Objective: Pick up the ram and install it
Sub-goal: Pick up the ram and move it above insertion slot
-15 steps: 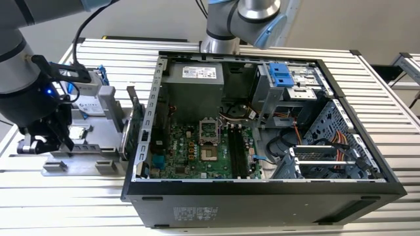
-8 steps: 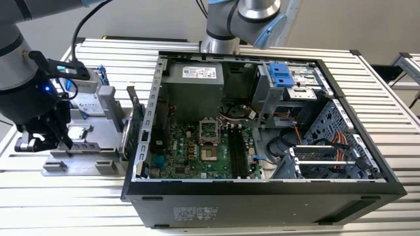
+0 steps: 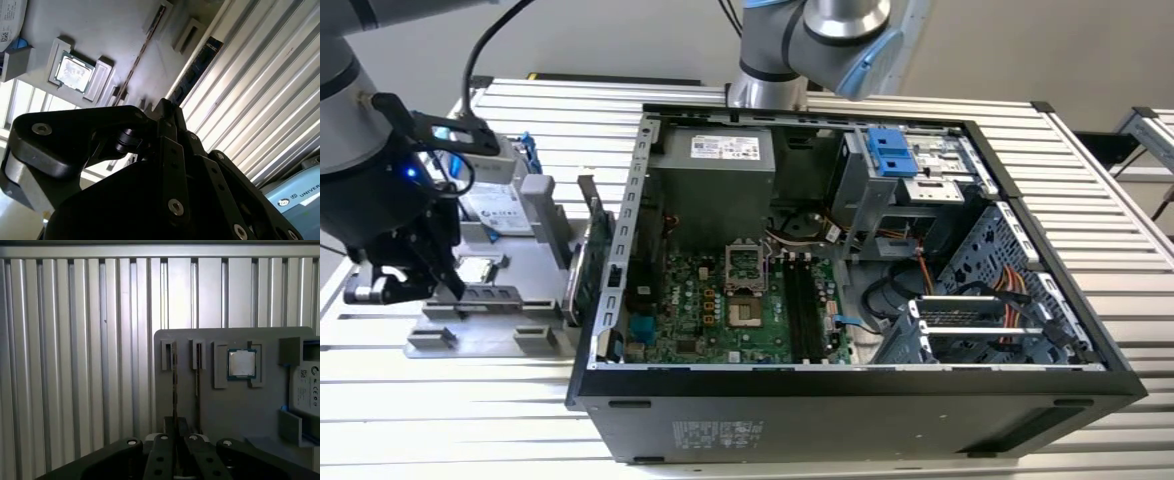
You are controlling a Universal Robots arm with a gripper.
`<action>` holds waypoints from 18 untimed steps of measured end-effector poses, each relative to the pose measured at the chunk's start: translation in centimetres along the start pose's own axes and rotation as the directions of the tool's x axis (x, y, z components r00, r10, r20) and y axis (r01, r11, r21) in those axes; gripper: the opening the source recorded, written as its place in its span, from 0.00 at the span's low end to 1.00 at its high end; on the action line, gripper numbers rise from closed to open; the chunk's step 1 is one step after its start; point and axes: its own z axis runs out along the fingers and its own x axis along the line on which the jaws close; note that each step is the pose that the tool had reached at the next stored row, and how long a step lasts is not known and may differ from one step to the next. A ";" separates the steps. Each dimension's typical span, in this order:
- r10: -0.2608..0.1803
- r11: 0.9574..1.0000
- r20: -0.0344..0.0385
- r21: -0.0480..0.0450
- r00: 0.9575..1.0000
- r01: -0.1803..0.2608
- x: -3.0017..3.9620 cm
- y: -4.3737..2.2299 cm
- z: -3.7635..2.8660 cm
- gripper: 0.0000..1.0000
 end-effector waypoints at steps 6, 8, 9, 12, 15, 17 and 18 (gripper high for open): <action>0.000 1.000 0.000 0.000 1.000 0.000 0.00 0.00 -0.54 0.00; 0.000 1.000 0.000 0.000 1.000 0.000 -0.01 0.00 -0.75 0.00; 0.000 1.000 0.000 0.000 1.000 0.000 -0.01 0.00 -0.87 0.00; -0.001 1.000 0.000 0.000 1.000 0.001 -0.02 0.02 -1.20 0.00; -0.001 1.000 0.000 0.000 1.000 0.001 -0.02 0.02 -1.46 0.00; -0.001 1.000 0.000 0.000 1.000 0.001 -0.02 0.01 -1.60 0.00; -0.001 1.000 0.000 0.000 1.000 0.001 -0.02 0.01 -1.67 0.00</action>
